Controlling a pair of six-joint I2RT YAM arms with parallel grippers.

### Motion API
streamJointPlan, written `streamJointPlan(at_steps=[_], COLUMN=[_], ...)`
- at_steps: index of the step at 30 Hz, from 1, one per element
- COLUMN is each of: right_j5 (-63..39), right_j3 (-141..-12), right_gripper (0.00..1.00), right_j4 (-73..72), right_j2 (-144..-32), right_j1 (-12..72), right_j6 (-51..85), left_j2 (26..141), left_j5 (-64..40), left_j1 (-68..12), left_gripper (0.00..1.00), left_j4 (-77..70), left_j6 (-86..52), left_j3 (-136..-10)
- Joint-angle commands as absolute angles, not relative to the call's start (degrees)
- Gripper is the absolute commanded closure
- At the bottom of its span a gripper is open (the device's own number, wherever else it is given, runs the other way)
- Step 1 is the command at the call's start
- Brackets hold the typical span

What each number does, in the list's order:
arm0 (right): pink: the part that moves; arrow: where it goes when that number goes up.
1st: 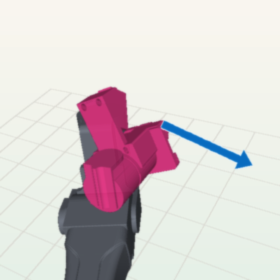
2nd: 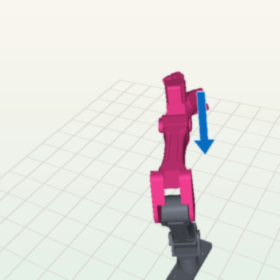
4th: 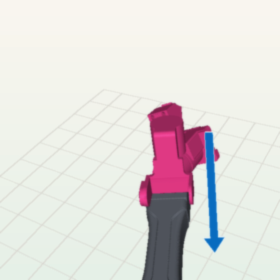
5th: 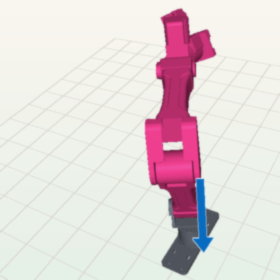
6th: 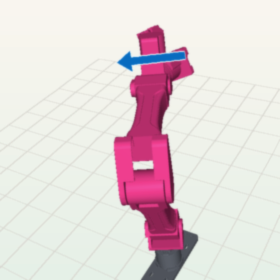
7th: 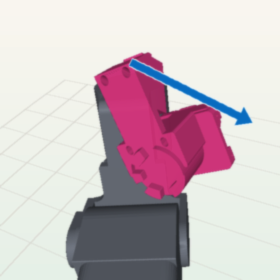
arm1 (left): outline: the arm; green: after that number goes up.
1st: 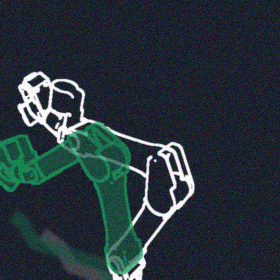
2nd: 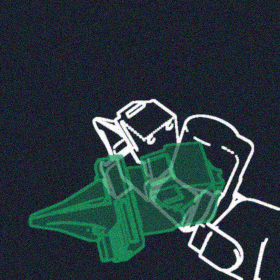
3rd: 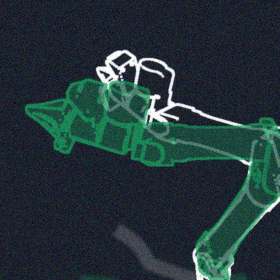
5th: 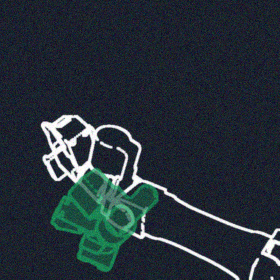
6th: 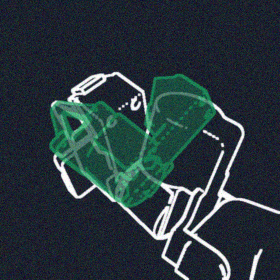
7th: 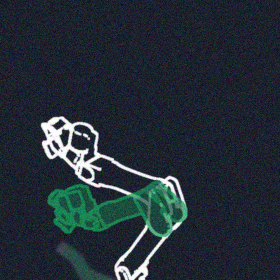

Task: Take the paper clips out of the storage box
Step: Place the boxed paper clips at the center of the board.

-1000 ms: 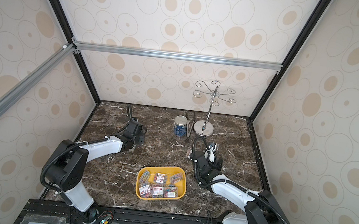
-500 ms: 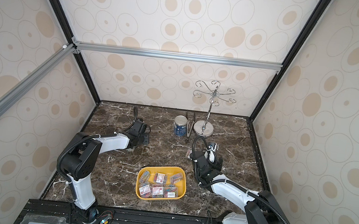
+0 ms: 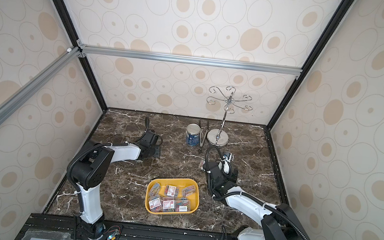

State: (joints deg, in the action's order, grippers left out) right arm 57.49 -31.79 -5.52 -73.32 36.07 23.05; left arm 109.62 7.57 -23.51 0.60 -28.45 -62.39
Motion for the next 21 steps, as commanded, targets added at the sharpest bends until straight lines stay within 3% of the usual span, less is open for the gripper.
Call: streamJointPlan(at_steps=[1,4,11,15,21], right_j5=[59.0,59.1,59.7,60.0,61.1], right_j3=[-33.0,-32.9,-33.1,-33.1,-33.7], right_gripper=[0.20,0.20,0.20,0.20,0.20], right_j4=[-5.0,-5.1,-5.1,-4.9,-4.1], right_j2=[-73.8,-73.7,-74.1,-74.1,-74.7], right_j1=[36.7,36.8,37.0,37.2,37.3], right_j6=[22.9,23.0,23.0,23.1,23.8], left_j2=[109.9,109.2,103.6,91.3,68.8], left_j5=[8.1,8.3,8.9,11.2,19.3], left_j1=[-23.7,-23.8,-24.0,-24.3,-24.3], left_gripper=[0.44,0.35,0.35,0.31,0.09], left_j4=[-0.3,-0.7,-3.2,-12.3,-22.1], left_j6=[-27.3,-27.2,-25.6,-23.9,-19.8], left_j3=[-64.6,-64.2,-61.2,-51.4,-35.4])
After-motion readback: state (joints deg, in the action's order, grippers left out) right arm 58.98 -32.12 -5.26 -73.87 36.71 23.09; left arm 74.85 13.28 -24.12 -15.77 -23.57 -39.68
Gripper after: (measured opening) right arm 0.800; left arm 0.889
